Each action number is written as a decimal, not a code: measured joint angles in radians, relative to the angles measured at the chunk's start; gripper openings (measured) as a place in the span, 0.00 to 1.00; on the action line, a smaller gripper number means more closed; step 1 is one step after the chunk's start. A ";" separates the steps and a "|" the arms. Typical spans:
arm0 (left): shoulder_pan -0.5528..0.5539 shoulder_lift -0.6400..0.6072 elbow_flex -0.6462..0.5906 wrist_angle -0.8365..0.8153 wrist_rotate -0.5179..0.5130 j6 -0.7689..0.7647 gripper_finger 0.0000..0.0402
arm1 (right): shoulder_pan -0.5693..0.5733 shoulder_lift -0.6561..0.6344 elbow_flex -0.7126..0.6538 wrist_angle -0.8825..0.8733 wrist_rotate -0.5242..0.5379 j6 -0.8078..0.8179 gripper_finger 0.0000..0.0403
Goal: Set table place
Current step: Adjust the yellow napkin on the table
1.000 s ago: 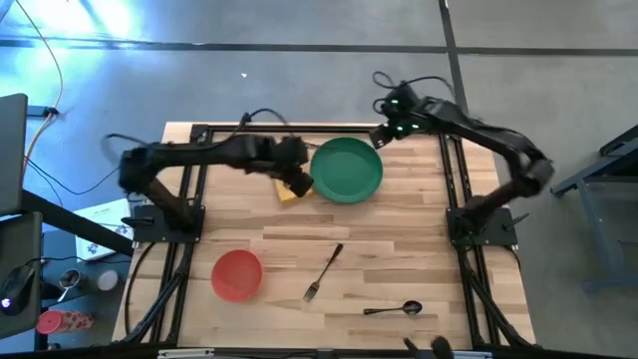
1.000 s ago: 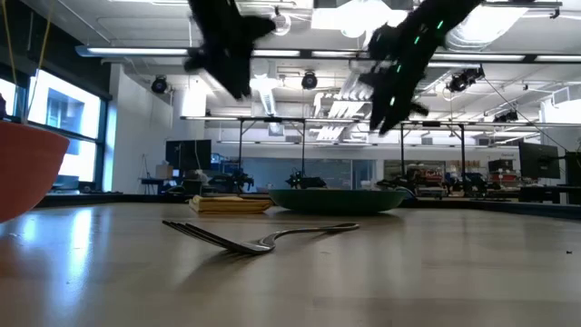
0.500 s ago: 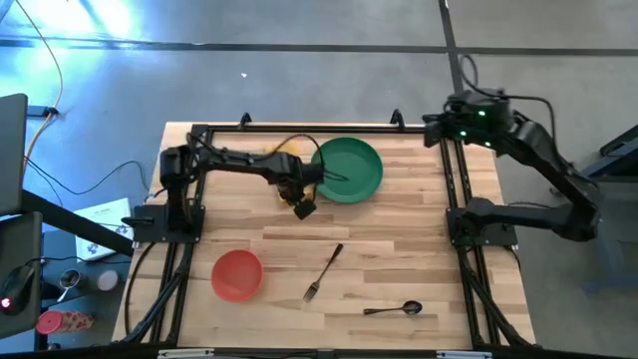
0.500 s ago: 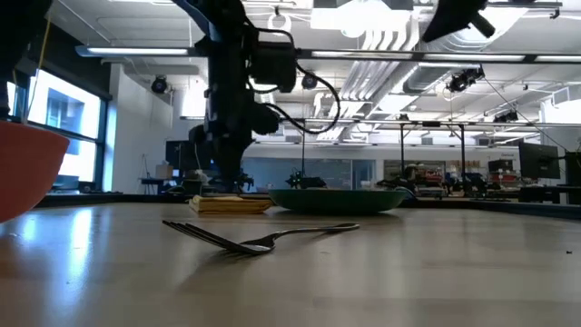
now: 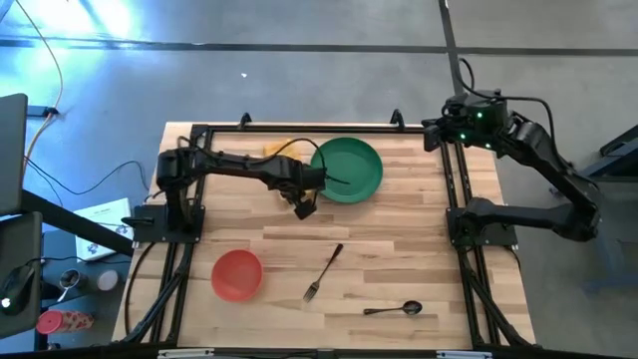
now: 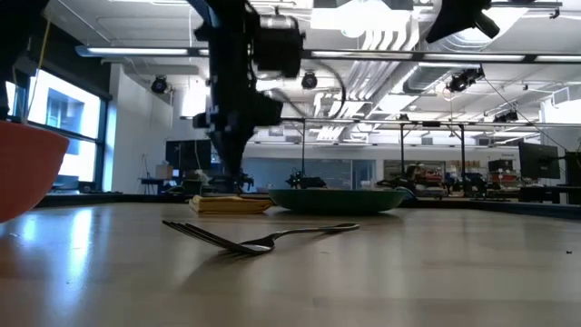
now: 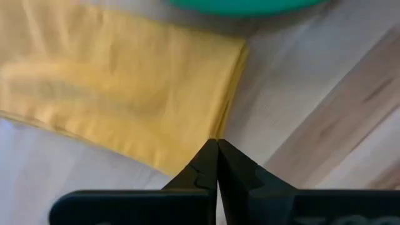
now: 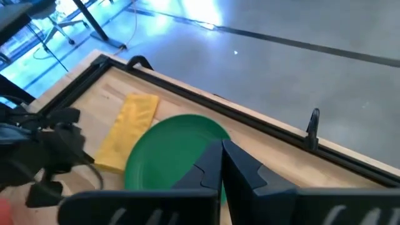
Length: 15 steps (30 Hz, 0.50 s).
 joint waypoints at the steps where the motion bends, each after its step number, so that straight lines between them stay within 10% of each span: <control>1: 0.004 -0.001 -0.002 -0.004 -0.017 0.004 0.00 | 0.000 0.005 0.000 0.001 0.000 0.000 0.00; 15: 0.076 0.034 -0.200 0.272 0.103 -0.025 0.00 | 0.000 0.029 0.000 0.005 -0.030 -0.002 0.00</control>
